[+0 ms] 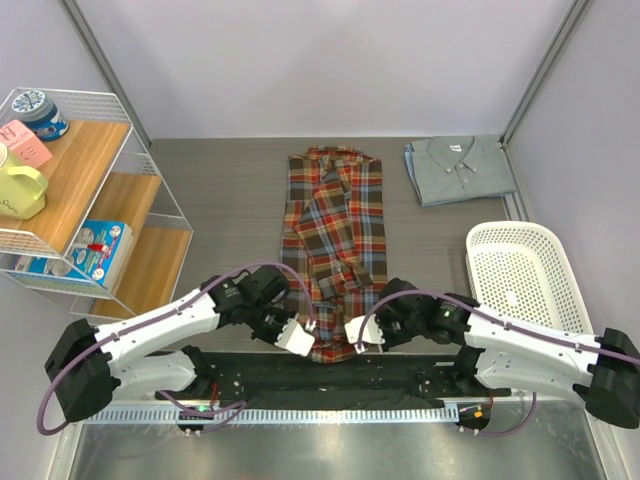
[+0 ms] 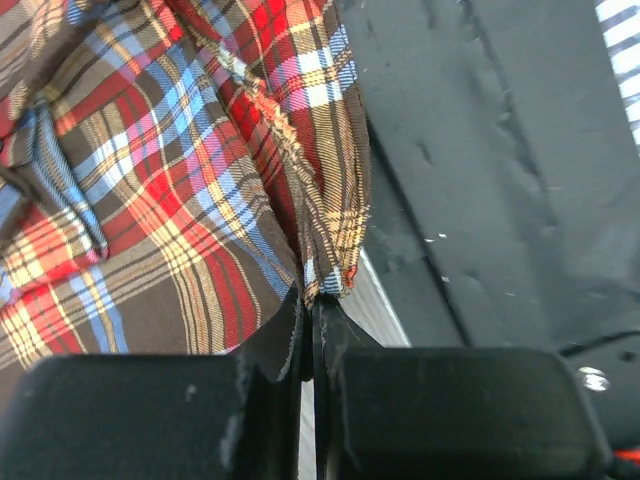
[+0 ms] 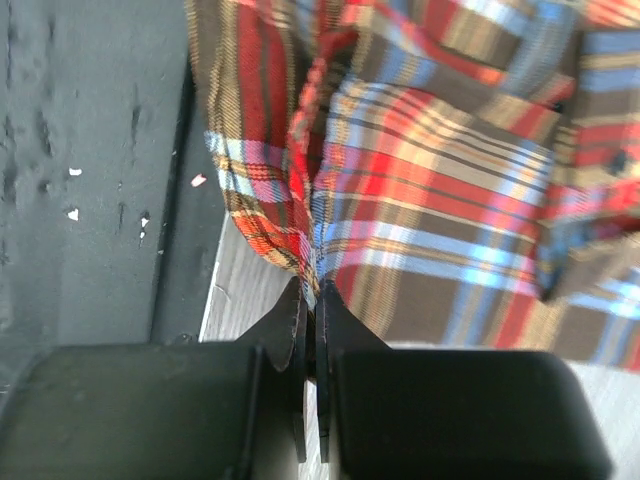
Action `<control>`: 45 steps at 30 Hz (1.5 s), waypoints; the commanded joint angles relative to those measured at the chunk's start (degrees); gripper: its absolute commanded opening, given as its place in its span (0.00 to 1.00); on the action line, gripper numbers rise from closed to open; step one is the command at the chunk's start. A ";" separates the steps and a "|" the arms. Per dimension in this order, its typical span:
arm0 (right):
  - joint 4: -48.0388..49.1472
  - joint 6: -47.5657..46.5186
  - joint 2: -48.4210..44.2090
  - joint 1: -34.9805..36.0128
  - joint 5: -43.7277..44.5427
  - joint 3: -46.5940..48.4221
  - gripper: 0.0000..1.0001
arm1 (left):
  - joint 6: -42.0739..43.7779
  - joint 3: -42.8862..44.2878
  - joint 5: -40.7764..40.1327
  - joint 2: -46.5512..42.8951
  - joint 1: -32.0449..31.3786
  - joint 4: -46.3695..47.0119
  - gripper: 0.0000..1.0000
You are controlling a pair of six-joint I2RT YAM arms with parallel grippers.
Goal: Fold and stack the long sleeve shirts
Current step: Fold the shirt
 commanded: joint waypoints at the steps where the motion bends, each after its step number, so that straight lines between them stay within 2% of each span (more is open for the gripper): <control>1: -2.96 7.63 -1.24 0.34 1.78 4.84 0.01 | -3.09 4.03 4.43 0.23 2.74 -7.64 0.00; 6: -3.84 9.75 -1.77 0.08 1.43 7.22 0.01 | -3.72 8.50 7.08 4.18 8.88 -7.03 0.00; 9: -3.75 8.61 -1.16 -2.99 1.26 8.71 0.01 | -5.64 12.80 7.52 6.91 11.61 -5.98 0.00; 13: -4.36 4.49 2.18 -11.24 -4.16 13.19 0.01 | -6.62 19.05 8.93 10.42 15.40 -7.02 0.00; 14: -5.06 3.70 3.49 -15.35 -5.15 15.98 0.01 | -6.44 20.11 8.93 11.39 16.01 -7.20 0.00; 20: -8.49 -5.26 17.64 -25.75 -13.05 29.88 0.01 | -3.81 32.05 10.51 22.10 21.11 -12.20 0.00; 26: -11.39 -14.41 31.96 -35.16 -16.75 41.31 0.01 | -5.12 52.26 11.56 40.12 28.75 -16.43 0.00; 27: -11.39 -15.46 33.81 -36.04 -17.19 42.54 0.01 | -5.30 57.25 11.56 42.31 29.29 -17.56 0.00; 30: -11.22 -17.76 40.93 -38.50 -17.90 47.55 0.01 | -5.74 65.08 10.78 50.66 30.26 -19.41 0.00; 35: -10.26 -18.37 53.92 -41.58 -17.99 56.96 0.01 | -7.58 68.28 8.14 57.79 30.87 -15.48 0.00; 40: -9.29 -18.11 58.43 -42.90 -18.52 61.19 0.01 | -12.85 68.55 5.24 59.12 31.57 -8.80 0.00; 45: -7.35 -18.11 59.31 -43.08 -19.04 61.10 0.01 | -14.52 68.73 3.83 58.86 32.10 -7.21 0.00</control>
